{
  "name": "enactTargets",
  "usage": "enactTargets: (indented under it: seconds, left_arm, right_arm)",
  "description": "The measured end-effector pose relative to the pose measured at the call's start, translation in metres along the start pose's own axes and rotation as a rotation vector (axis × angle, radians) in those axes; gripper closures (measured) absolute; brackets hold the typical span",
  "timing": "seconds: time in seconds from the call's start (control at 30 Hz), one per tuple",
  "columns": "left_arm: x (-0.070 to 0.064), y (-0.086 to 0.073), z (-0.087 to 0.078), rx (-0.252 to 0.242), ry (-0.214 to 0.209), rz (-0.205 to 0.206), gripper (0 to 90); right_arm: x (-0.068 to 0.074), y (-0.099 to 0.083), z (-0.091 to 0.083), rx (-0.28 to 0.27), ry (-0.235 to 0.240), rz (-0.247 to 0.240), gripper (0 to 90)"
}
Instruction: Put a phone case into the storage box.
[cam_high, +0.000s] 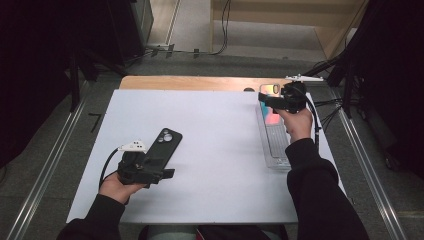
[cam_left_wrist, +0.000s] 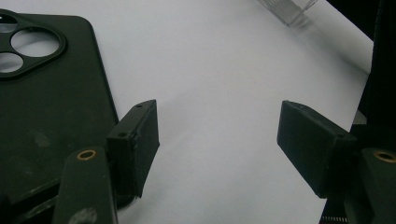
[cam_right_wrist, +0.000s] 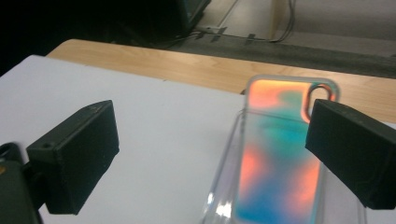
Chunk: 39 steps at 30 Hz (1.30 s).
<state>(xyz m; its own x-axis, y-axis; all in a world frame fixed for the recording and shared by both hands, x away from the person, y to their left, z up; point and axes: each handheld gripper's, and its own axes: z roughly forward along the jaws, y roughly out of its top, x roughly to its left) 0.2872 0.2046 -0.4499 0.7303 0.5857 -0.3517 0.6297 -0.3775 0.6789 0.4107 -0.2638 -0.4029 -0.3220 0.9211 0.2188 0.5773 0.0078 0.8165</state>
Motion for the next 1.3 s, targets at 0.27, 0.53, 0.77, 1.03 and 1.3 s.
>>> enactTargets:
  seconds: [0.27, 0.53, 0.77, 1.03, 1.3]
  left_arm:
    - [0.002, 0.003, 0.001, 0.004, -0.002, 0.003, 29.5]
    - [0.003, 0.003, 0.001, 0.004, -0.002, -0.002, 29.5]
    - [0.004, 0.003, 0.000, 0.008, -0.001, 0.001, 29.5]
    - [0.004, 0.004, -0.001, 0.002, 0.001, 0.000, 29.4]
    - [0.004, 0.004, -0.001, 0.002, 0.000, 0.000, 29.4]
  right_arm:
    - [0.017, -0.009, -0.019, 0.034, 0.089, -0.034, 1.4]
    - [0.034, -0.024, -0.028, 0.068, 0.159, -0.092, 5.7]
    - [0.044, -0.035, -0.035, 0.086, 0.224, -0.106, 13.9]
    - [0.061, -0.052, -0.043, 0.125, 0.289, -0.166, 14.1]
    - [0.071, -0.066, -0.053, 0.129, 0.365, -0.216, 19.5]
